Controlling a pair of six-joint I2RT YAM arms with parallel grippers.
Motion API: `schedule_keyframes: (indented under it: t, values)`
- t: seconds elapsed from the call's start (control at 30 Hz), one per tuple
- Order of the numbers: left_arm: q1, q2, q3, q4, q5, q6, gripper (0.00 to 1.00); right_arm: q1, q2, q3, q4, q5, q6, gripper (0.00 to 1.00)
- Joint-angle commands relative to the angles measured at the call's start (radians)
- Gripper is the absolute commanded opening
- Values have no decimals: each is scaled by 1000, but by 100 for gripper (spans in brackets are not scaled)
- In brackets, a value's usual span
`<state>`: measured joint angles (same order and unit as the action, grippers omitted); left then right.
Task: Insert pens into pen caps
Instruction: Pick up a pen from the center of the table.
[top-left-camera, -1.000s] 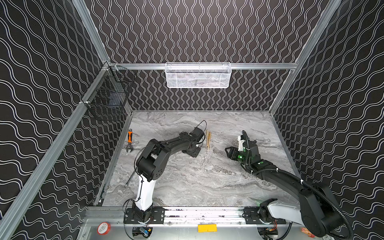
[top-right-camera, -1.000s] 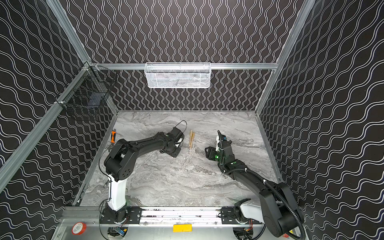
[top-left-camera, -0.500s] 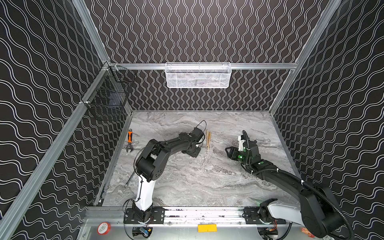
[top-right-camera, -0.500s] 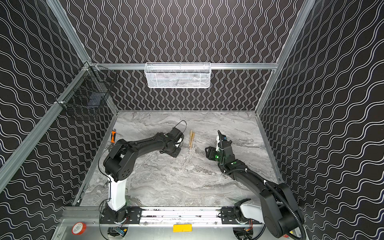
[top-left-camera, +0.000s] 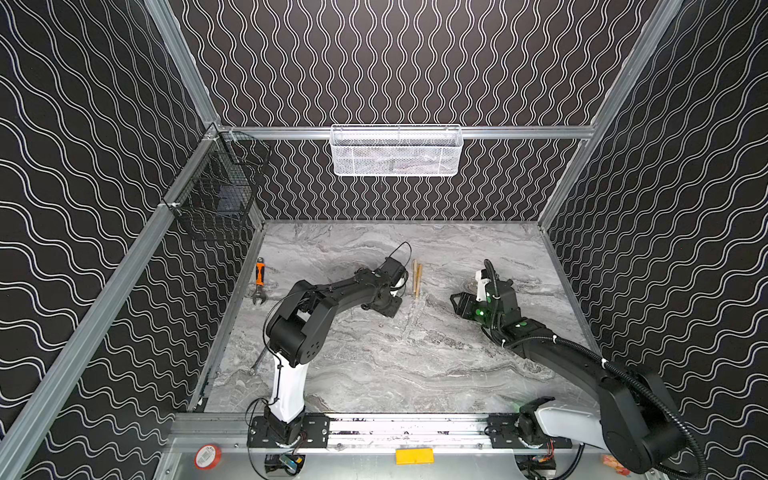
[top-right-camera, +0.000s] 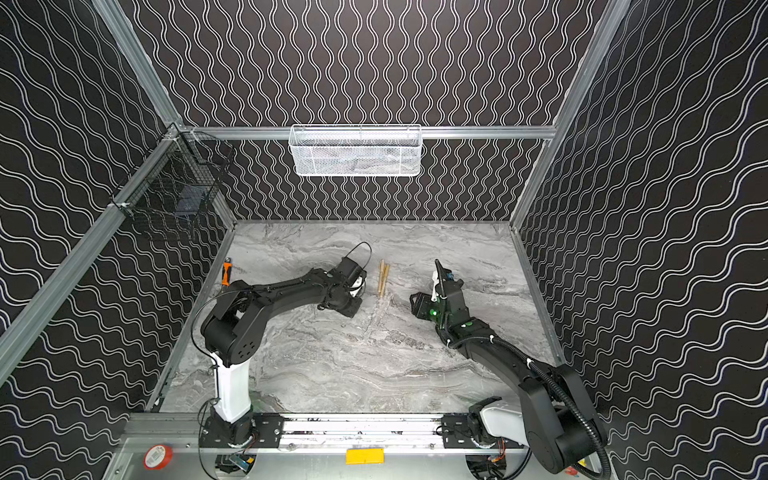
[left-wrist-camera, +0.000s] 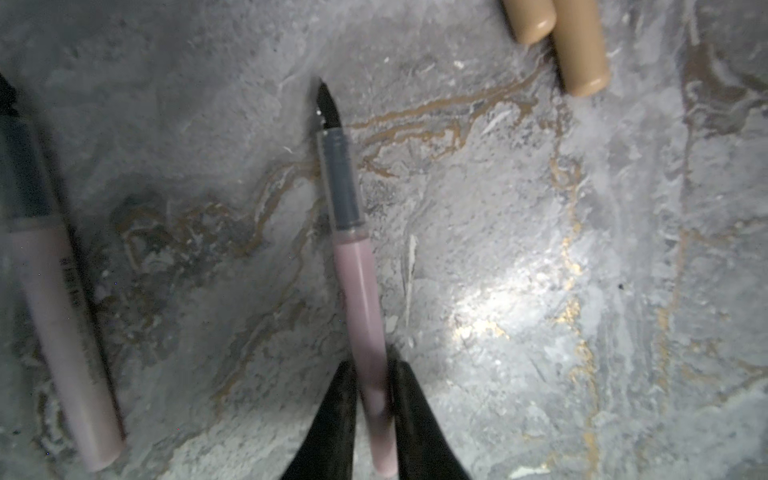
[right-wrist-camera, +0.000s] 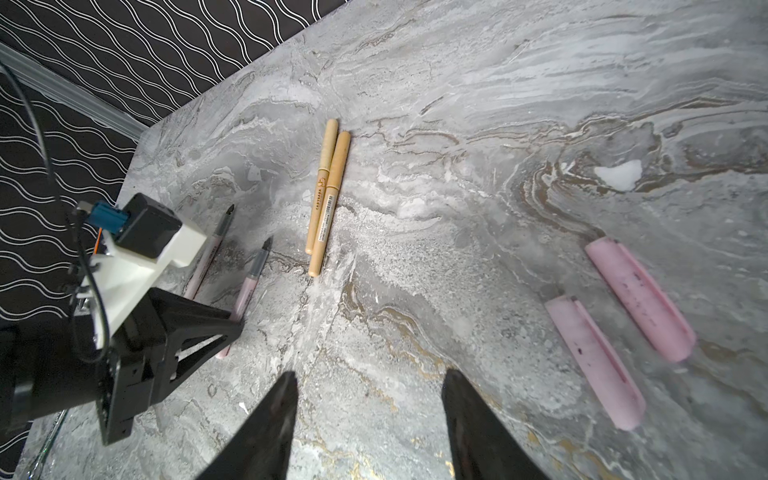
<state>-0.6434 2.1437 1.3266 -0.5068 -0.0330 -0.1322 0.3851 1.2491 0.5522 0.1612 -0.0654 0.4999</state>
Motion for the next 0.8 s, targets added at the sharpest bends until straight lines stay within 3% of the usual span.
schedule_keyframes:
  t: [0.0,0.77]
  values:
    - [-1,-4,-7,-15,43,-20,20,0,3,12,-11,1,-6,58]
    - [-6,-87,-99,109,65,-91,12,0,15,35,-27,-20,-5,58]
